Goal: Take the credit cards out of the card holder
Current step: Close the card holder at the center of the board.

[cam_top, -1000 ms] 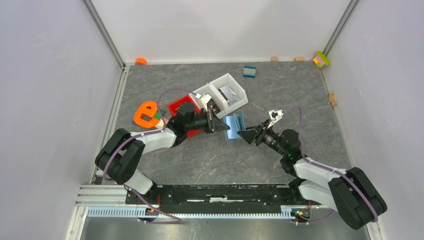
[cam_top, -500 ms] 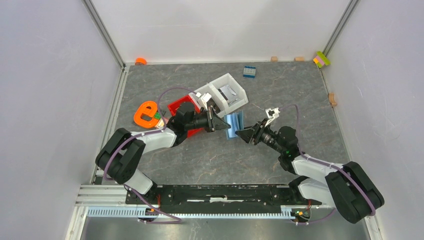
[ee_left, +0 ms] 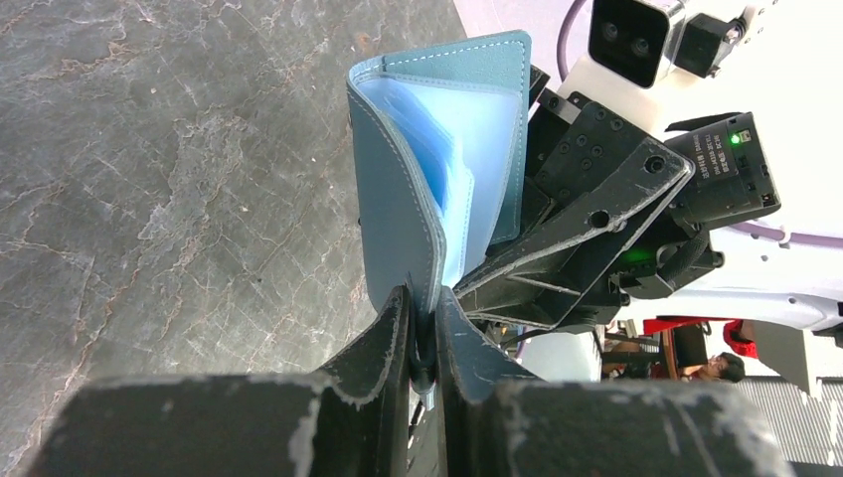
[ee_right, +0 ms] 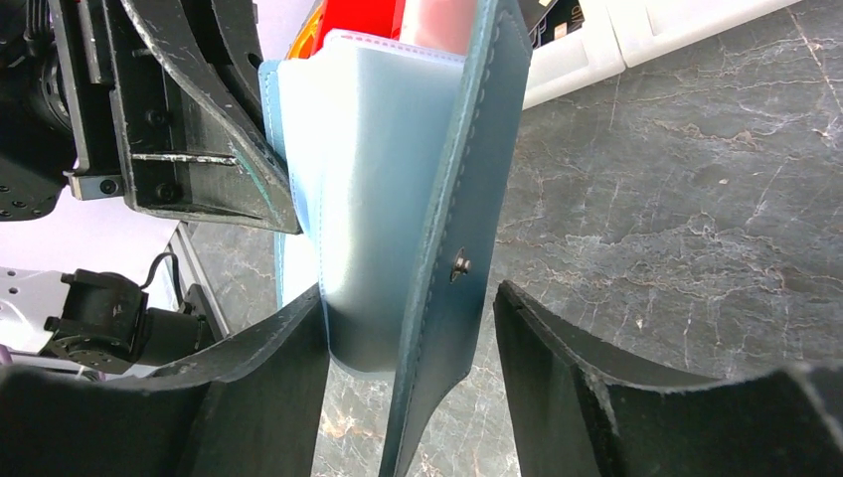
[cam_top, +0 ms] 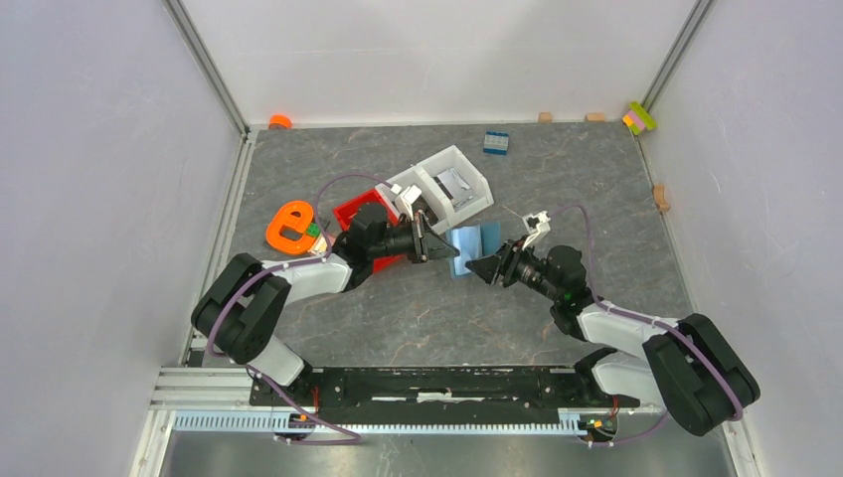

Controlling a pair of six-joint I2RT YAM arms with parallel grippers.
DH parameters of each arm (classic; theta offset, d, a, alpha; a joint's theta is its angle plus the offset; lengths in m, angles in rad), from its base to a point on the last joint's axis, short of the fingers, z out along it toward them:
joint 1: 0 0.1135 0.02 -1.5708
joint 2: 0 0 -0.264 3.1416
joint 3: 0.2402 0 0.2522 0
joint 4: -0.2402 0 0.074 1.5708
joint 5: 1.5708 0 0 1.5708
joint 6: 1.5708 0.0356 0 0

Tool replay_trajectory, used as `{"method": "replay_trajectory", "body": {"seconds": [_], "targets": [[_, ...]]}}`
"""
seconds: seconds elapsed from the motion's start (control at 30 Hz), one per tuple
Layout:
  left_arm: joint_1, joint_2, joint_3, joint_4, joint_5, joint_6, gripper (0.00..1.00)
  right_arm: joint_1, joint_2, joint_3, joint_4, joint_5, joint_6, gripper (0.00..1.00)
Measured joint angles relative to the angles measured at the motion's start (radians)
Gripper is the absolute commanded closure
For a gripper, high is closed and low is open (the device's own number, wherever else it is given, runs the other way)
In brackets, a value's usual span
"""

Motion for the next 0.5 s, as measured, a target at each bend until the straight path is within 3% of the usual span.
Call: {"method": "replay_trajectory", "body": {"seconds": [0.3,0.5], "targets": [[-0.002,0.039,0.06,-0.109,-0.018,0.017,0.92,0.0,-0.04,0.004,-0.061,0.018,-0.032,0.3],[-0.002,0.144,0.116,-0.173,-0.023,0.022,0.88,0.0,-0.071,0.007,-0.127,0.059,-0.065,0.32]]}}
